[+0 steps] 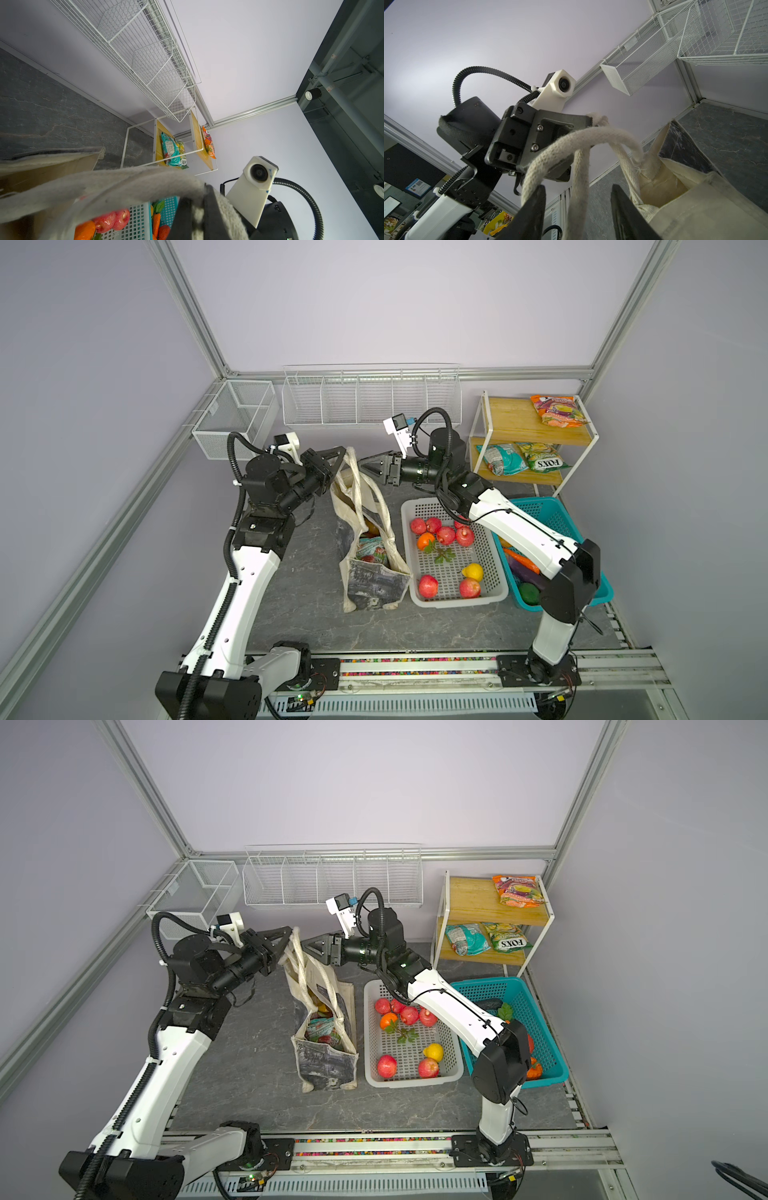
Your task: Place the food into the grocery bag and tie it
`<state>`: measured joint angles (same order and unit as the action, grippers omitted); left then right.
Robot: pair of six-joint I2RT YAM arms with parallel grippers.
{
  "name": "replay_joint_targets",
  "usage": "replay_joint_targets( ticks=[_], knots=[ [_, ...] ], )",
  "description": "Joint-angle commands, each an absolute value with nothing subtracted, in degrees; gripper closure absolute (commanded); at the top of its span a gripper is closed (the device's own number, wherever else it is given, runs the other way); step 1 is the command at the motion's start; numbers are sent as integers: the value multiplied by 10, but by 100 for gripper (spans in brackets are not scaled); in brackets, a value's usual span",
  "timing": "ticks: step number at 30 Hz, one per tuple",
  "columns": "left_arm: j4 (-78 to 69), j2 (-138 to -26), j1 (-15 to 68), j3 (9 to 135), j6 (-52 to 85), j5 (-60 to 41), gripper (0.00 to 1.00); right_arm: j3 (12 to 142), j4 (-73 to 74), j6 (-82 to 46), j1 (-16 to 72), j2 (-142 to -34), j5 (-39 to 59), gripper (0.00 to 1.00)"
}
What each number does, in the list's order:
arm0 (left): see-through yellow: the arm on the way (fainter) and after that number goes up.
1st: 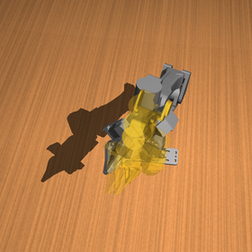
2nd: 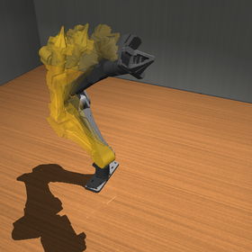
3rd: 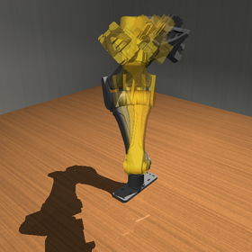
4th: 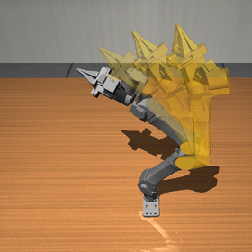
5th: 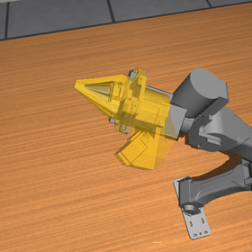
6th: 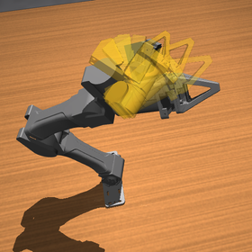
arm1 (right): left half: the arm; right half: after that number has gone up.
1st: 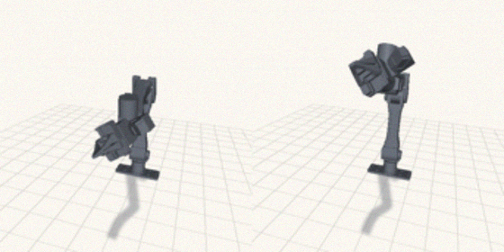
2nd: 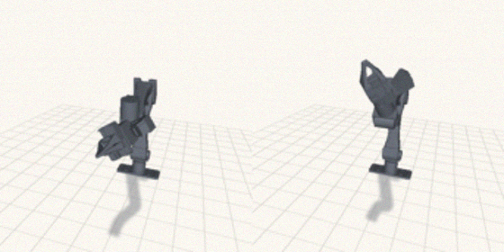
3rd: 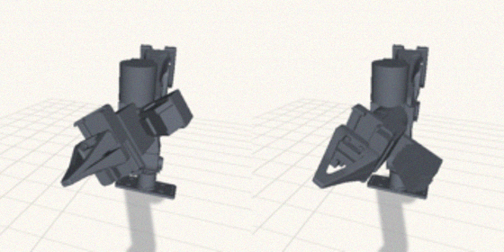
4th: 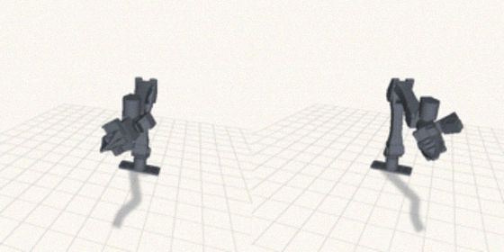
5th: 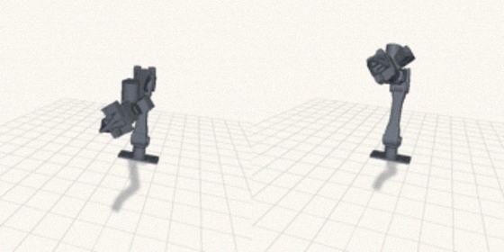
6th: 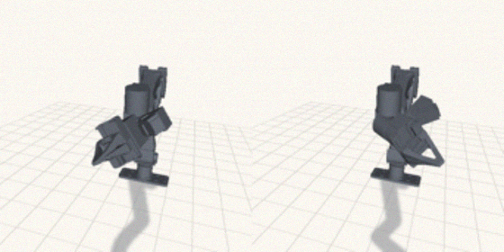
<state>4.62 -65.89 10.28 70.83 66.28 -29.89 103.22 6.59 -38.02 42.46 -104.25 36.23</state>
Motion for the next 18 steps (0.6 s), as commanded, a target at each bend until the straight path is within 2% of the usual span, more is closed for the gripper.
replay_joint_targets(
  ticks=[1,5,11,14,18],
  knots=[
    [43,-653,100,712,653,-313,100,1028,53,-355,423,-1008,356,40],
    [40,-653,100,707,656,-315,100,1015,37,-340,417,-989,347,35],
    [38,-654,100,710,656,-318,100,983,22,-324,392,-955,338,34],
    [39,-655,100,709,656,-319,100,965,3,-309,374,-941,334,37],
    [29,-657,100,708,663,-323,100,932,-23,-278,357,-937,331,46]
  ],
)
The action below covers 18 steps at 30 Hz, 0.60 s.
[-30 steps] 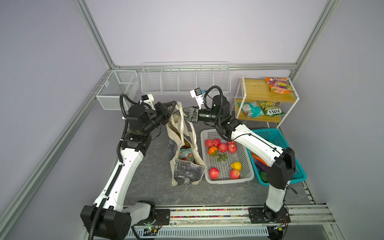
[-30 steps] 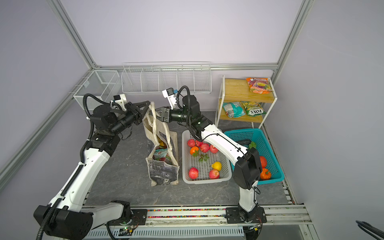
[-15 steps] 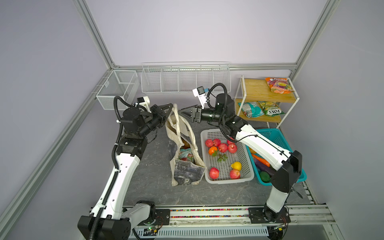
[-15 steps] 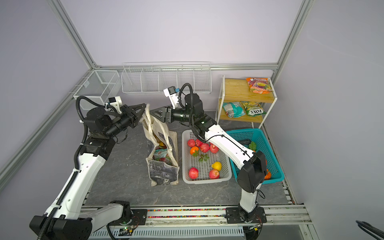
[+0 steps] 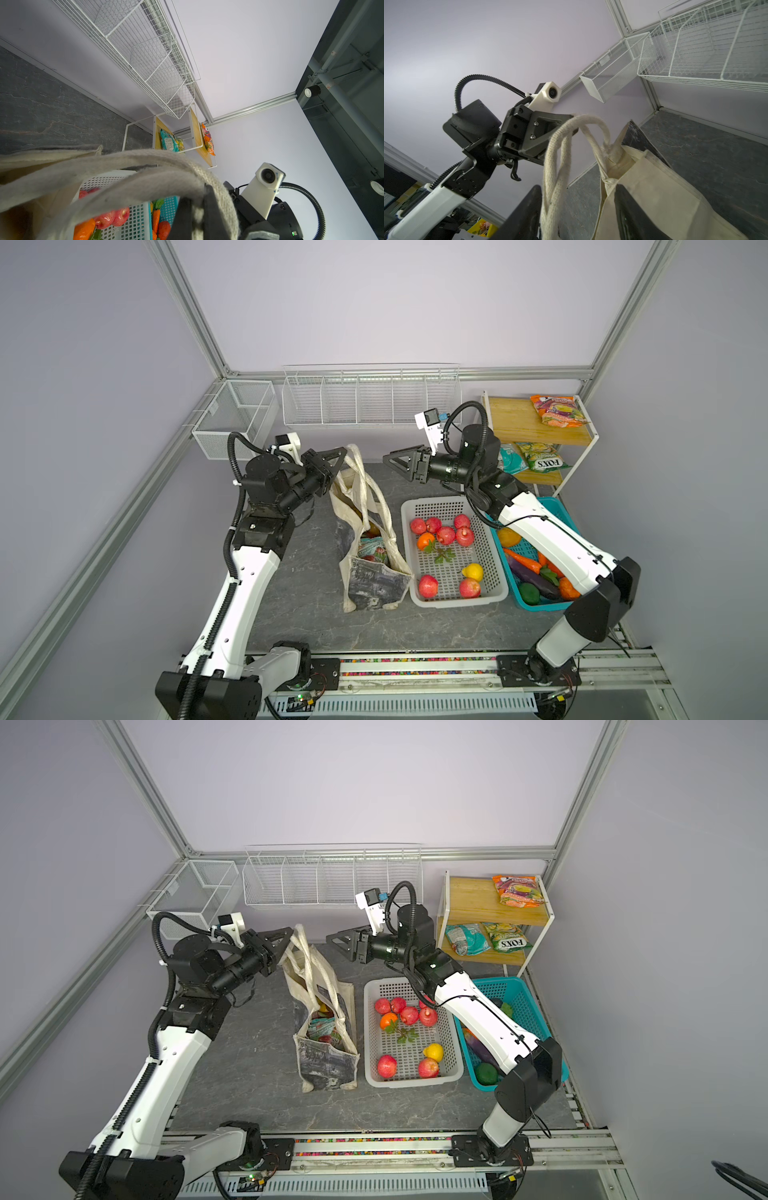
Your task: Place the food into the grocery bag and tie it
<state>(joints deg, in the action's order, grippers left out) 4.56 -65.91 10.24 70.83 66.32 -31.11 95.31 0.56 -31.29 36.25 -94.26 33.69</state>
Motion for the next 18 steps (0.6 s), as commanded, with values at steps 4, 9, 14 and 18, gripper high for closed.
replay_joint_targets(
  ticks=[4,9,14,18],
  knots=[
    [27,-661,100,708,664,-331,100,917,-55,-243,356,-956,353,53],
    [26,-672,100,711,662,-345,100,891,-36,-238,366,-979,406,55],
    [25,-678,100,715,662,-356,100,883,-37,-224,381,-988,435,53],
    [23,-682,100,714,662,-361,100,874,-30,-219,390,-987,457,52]
  ],
)
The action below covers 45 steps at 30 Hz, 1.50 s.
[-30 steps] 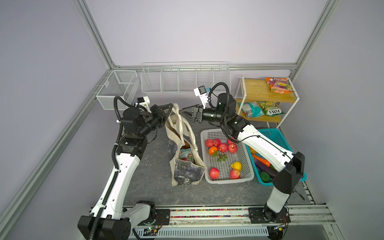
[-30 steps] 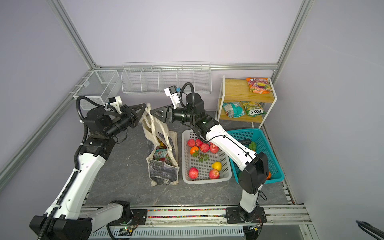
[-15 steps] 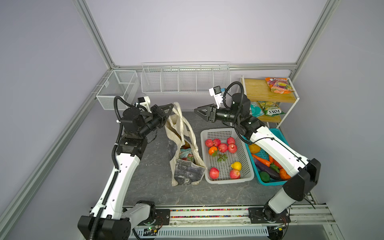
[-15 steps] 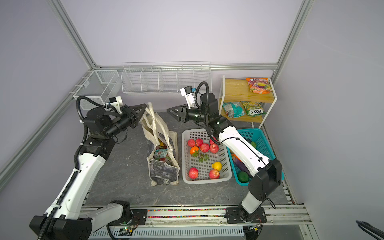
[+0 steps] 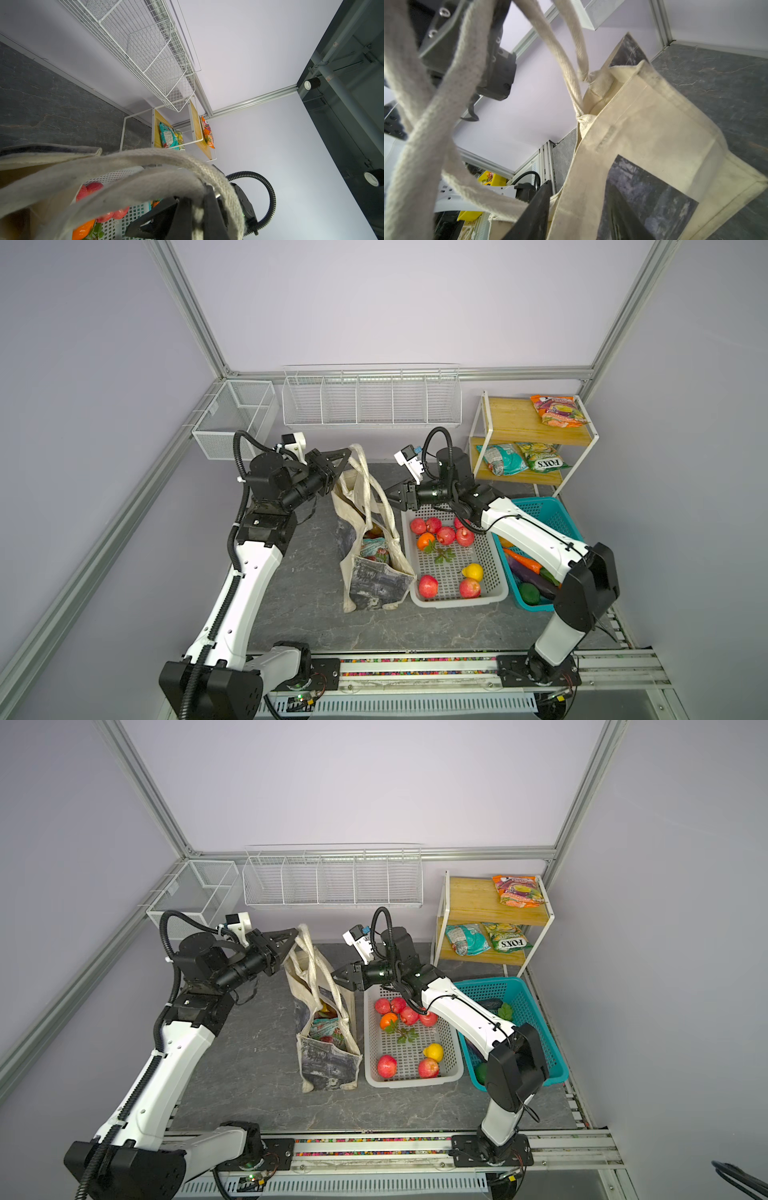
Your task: Place the food into the grocery bag and tie it
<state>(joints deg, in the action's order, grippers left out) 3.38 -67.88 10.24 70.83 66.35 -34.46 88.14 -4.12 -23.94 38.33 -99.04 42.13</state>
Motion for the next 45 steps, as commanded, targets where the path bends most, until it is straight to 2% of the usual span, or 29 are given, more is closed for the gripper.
replay_joint_targets(
  ticks=[1,18,26,35,45],
  knots=[
    [22,-683,100,714,662,-363,100,868,-25,-219,391,-986,462,52],
    [27,-714,133,740,650,-364,100,820,68,-262,402,-946,496,40],
    [32,-720,138,750,648,-359,100,818,92,-281,404,-927,496,30],
    [34,-719,139,752,648,-362,100,840,102,-291,418,-948,493,23],
    [38,-713,140,748,645,-366,100,881,119,-311,426,-986,483,19]
  ],
)
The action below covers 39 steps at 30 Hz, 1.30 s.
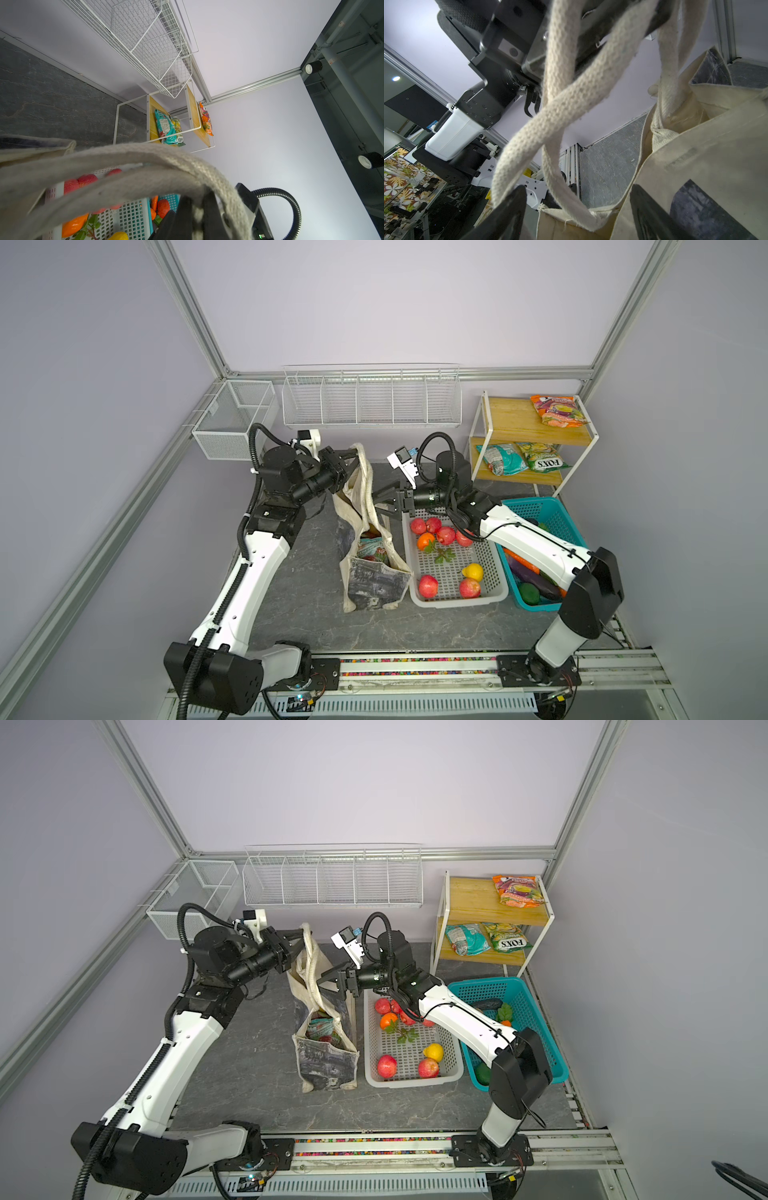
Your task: Place the food into the grocery bag and tie it
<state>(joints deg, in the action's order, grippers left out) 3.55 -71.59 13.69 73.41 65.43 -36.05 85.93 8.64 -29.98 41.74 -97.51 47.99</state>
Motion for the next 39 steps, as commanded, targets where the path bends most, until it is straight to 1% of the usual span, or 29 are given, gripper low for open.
replay_joint_targets(
  ticks=[1,7,13,17,27,36,39],
  knots=[
    [37,-713,140,746,646,-366,100,885,119,-311,425,-990,481,19],
    [39,-707,140,744,645,-368,100,895,116,-308,425,-1007,470,19],
    [38,-705,140,735,643,-371,100,908,157,-337,425,-1018,481,18],
    [34,-703,140,726,643,-372,100,921,170,-350,425,-1025,465,18],
    [41,-696,140,715,637,-377,100,957,250,-431,419,-1059,429,21],
    [28,-689,140,688,641,-377,100,959,298,-484,412,-1064,386,19],
    [24,-687,140,683,642,-378,100,958,312,-500,410,-1067,370,21]
  ],
)
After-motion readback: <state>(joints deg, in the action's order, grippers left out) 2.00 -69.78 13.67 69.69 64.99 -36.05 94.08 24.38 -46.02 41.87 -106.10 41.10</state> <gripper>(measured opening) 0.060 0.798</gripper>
